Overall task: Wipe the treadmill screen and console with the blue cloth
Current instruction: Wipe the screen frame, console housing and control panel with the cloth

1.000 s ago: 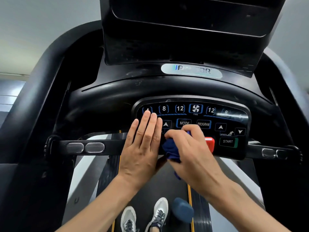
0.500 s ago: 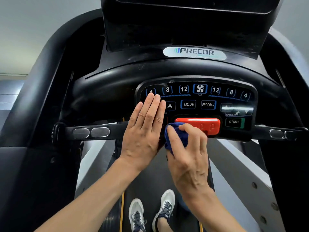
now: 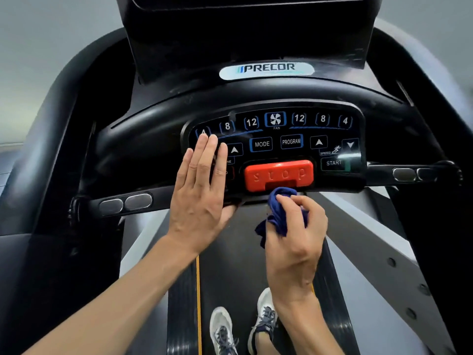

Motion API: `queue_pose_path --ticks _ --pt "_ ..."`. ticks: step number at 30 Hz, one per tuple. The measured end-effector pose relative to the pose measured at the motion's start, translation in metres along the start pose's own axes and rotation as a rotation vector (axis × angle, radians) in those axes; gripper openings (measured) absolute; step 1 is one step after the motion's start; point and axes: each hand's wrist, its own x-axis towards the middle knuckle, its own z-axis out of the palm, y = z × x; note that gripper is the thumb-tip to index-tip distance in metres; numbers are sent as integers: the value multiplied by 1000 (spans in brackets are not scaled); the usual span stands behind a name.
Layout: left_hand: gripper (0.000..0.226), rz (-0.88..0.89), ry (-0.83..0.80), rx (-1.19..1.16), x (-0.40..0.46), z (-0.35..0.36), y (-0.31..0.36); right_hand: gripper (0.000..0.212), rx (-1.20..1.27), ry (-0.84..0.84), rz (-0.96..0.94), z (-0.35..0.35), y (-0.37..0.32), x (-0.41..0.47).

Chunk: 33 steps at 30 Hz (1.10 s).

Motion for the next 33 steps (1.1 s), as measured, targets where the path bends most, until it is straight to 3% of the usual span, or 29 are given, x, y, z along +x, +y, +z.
queue_pose_path --ticks 5,9,14,29,33 --pt "109 -46 28 -17 1 0 8 33 52 130 189 14 -9 14" --pt "109 -36 18 -6 1 1 8 43 34 113 241 23 -15 7" --pt "109 -37 13 17 1 3 9 51 -25 6 240 19 -17 -1" --pt "115 -81 -1 39 4 2 21 49 -92 -167 -45 6 4 8" --pt "114 -66 5 46 3 2 19 54 -133 -94 108 4 6 11"
